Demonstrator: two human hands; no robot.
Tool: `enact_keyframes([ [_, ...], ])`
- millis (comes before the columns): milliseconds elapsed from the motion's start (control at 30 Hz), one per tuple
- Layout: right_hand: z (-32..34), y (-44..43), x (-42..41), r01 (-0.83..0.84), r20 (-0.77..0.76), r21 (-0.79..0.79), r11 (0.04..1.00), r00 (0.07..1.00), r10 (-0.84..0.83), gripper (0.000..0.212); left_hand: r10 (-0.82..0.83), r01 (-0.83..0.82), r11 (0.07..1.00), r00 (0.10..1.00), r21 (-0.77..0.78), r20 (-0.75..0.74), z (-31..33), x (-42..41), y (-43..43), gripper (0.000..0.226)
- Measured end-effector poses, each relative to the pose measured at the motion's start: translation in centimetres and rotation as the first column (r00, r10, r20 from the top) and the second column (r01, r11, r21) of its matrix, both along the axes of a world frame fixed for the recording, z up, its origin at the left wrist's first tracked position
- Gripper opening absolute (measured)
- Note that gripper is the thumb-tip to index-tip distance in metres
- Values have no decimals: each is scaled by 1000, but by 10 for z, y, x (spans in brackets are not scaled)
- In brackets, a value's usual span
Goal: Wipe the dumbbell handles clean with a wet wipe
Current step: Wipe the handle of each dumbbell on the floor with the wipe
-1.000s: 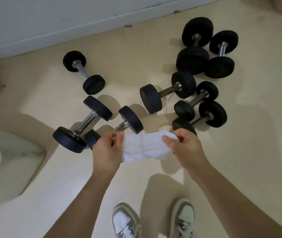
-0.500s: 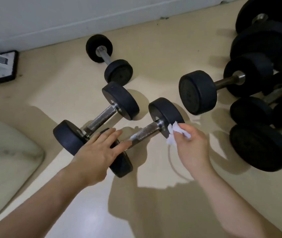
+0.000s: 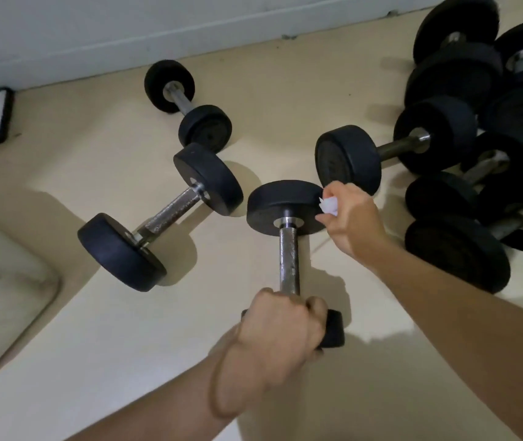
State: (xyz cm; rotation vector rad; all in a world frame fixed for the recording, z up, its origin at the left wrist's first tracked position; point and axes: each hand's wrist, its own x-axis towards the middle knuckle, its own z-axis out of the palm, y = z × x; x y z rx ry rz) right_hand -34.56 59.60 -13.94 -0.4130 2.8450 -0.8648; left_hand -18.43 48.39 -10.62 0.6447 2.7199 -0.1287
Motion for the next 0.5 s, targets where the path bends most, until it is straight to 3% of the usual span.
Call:
enact_keyframes([
  [67, 3, 11, -2, 103, 109, -75, 992, 990, -94, 22, 23, -17, 997, 996, 76, -87, -11, 1, 15, 55],
  [133, 11, 22, 9, 248, 261, -244, 937, 948, -183, 7, 103, -59, 967, 981, 246, -167, -27, 5, 19, 57],
  [167, 12, 26, 16, 258, 279, -297, 919, 944, -175, 16, 169, -105, 930, 973, 352, -155, -33, 7, 18, 58],
  [233, 12, 25, 32, 172, 240, -358, 918, 967, -88, 33, 283, -255, 811, 959, 526, 28, -40, 11, 11, 61],
  [333, -7, 11, 41, -141, 64, -174, 975, 986, 154, 33, 355, -452, 609, 890, 652, 286, -50, 24, 2, 58],
  [400, -24, 10, 36, -231, -52, 66, 971, 971, 234, 34, 356, -483, 541, 873, 689, 333, -51, 30, 0, 57],
  [433, -31, 12, 33, -224, -117, 96, 970, 965, 235, 30, 354, -474, 536, 878, 698, 323, -51, 31, -1, 57],
  [500, -40, 15, 29, -148, -157, -22, 989, 977, 143, 17, 351, -455, 543, 887, 706, 301, -51, 30, -4, 55],
])
